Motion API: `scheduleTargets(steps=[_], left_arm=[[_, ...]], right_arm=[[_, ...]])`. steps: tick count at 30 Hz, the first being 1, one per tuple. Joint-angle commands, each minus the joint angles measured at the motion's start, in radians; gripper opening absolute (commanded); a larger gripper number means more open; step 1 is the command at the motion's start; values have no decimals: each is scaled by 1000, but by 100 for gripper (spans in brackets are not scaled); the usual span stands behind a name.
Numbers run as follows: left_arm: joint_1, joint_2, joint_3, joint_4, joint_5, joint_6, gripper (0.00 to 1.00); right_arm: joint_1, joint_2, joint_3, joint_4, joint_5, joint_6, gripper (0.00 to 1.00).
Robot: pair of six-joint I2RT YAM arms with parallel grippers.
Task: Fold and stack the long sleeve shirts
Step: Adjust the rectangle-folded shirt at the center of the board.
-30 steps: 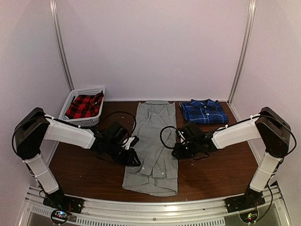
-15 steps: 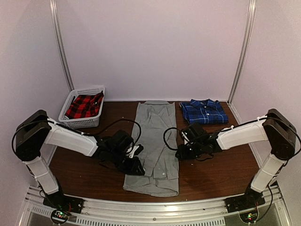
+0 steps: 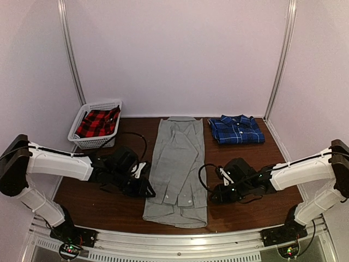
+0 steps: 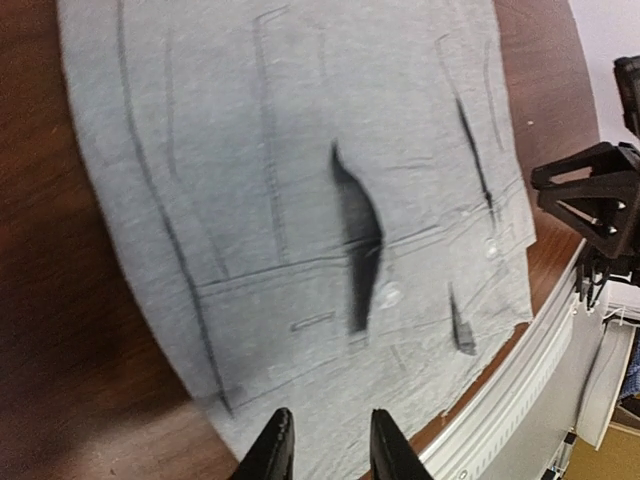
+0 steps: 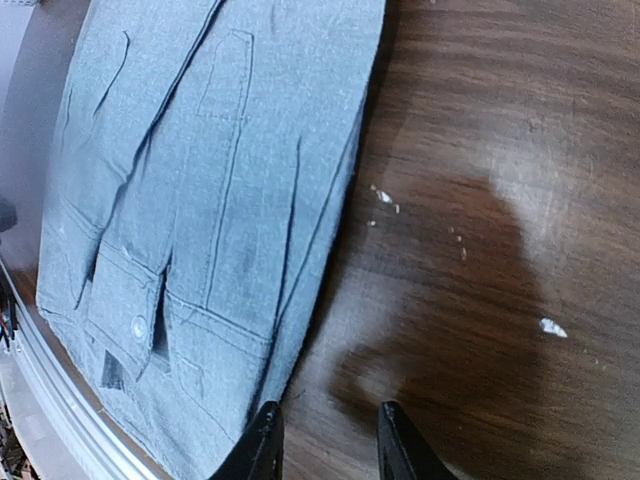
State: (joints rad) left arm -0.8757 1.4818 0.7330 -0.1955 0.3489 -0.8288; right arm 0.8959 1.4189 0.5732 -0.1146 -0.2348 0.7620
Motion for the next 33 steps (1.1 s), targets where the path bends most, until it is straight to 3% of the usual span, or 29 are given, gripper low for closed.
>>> scheduleTargets(steps=[1, 18, 28, 33], left_arm=[[37, -4, -54, 27, 34, 18, 28], [46, 38, -141, 69, 57, 22, 25], [-40, 21, -168, 87, 59, -68, 23], [-94, 13, -168, 102, 53, -116, 23]], right_arm=[[27, -48, -46, 91, -55, 95, 33], [163, 3, -105, 213, -66, 218, 30], [177, -78, -158, 127, -33, 222, 0], [176, -165, -183, 28, -16, 216, 0]])
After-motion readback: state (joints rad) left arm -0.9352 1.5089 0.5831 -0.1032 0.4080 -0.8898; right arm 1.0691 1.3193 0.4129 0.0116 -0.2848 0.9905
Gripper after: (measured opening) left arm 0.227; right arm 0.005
